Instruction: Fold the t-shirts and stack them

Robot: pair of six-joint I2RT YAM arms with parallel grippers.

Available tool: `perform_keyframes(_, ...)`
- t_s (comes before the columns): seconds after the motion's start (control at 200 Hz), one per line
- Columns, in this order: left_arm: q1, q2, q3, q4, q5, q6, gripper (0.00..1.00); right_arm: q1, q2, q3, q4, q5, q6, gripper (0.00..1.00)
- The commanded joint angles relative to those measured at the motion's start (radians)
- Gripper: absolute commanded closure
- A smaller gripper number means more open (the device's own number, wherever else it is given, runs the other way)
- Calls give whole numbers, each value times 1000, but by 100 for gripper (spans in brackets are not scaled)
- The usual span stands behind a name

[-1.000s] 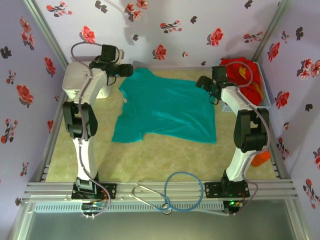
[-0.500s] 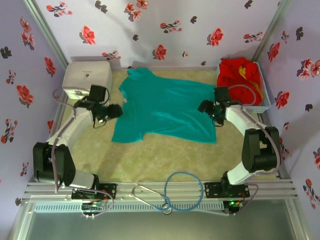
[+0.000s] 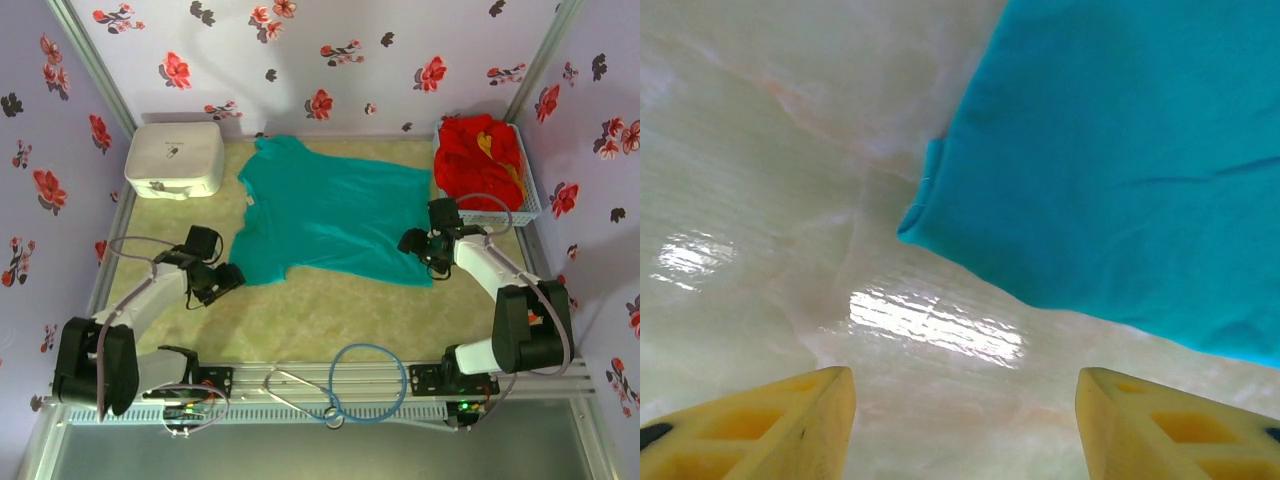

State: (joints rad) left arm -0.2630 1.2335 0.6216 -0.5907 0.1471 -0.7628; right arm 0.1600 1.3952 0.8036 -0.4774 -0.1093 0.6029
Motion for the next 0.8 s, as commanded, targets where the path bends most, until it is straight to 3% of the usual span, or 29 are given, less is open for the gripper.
perform_keyframes(0.0,-5,67,-6,100,10,-36,41,7,10,20,-4,-11,2,22)
perform_keyframes(0.335,-6,192,63,220,-13,-5,53,29,29,25,22,-41,-7,22)
perform_keyframes(0.485,-5,236,120,219,-21,20,64,29,34,29,26,-45,-15,22)
perform_keyframes(0.64,-6,261,172,201,-27,41,64,28,45,34,33,-62,-18,22)
perform_keyframes(0.795,-5,239,189,184,-29,41,53,29,53,33,41,-79,-17,22)
